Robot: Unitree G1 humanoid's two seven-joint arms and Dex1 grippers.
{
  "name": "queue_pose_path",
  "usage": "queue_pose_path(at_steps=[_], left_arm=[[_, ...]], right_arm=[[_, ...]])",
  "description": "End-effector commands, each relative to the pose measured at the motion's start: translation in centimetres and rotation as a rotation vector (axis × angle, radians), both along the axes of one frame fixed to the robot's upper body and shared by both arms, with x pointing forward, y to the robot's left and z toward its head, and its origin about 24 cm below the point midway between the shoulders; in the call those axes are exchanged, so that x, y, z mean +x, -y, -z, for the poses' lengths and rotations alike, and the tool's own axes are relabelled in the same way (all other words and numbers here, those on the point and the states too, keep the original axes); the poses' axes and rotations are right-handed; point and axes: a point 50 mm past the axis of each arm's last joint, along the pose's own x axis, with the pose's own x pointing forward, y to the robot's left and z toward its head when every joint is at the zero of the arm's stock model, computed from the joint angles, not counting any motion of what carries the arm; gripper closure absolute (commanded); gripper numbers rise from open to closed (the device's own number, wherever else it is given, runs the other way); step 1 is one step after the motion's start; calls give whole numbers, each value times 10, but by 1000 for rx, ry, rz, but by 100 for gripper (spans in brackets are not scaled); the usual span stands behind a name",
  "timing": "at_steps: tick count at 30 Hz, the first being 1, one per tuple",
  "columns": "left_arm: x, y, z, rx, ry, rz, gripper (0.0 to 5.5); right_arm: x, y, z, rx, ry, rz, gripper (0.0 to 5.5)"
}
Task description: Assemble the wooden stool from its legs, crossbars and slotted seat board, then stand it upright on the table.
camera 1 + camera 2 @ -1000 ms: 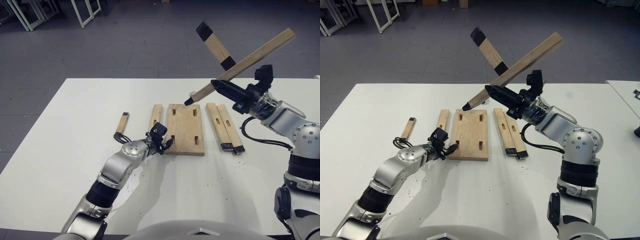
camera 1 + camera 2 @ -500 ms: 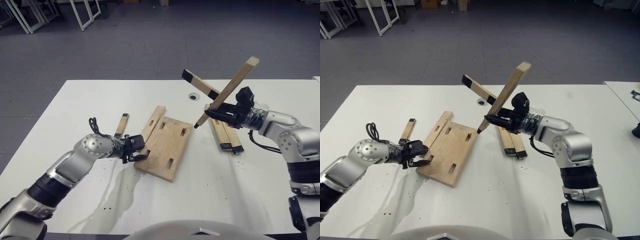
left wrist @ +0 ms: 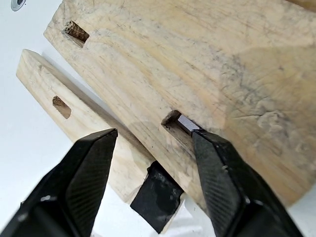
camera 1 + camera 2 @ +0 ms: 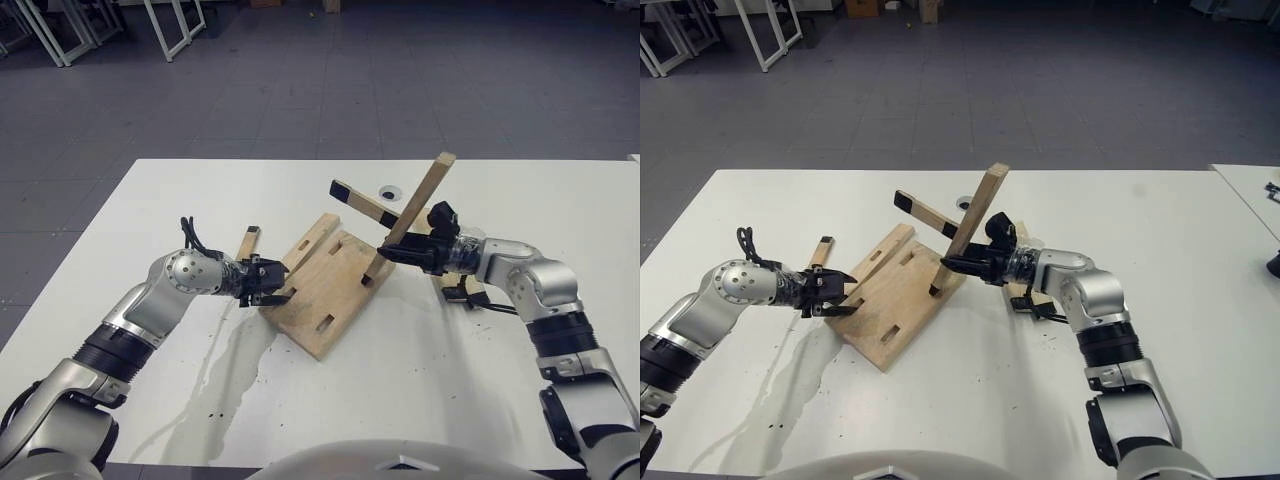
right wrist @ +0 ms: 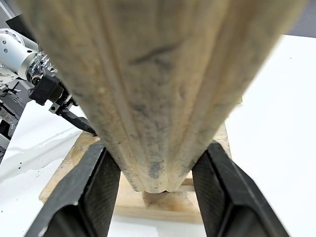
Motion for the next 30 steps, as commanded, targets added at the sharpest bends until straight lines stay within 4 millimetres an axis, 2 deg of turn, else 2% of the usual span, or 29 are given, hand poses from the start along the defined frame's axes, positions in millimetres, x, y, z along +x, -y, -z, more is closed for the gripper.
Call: queue_pose_path(at_steps=[1,5,9,14,20,23,27,30], left_arm=[[-19,-1,33,56,-143,2,270],[-17,-3,33,63,-136,-8,270],[-16,-6,34,71,-137,-27,270],[-18,-7,37,73,-148,-42,270],[-20,-5,39,72,-157,-53,270],[-20,-6,39,75,-159,-56,270],[-20,-6,38,71,-159,-64,270],[-19,-4,37,68,-159,-63,270]], right_arm=[[11,1,2,-73,40,10,347],[11,15,28,-214,-19,6,347],[7,30,33,-269,-70,6,348],[2,26,12,-175,-71,-2,348],[-5,20,4,-151,-83,25,348],[-8,17,-7,-121,-63,51,348],[-15,19,12,-178,-150,98,348],[-19,27,41,-265,-254,216,348]])
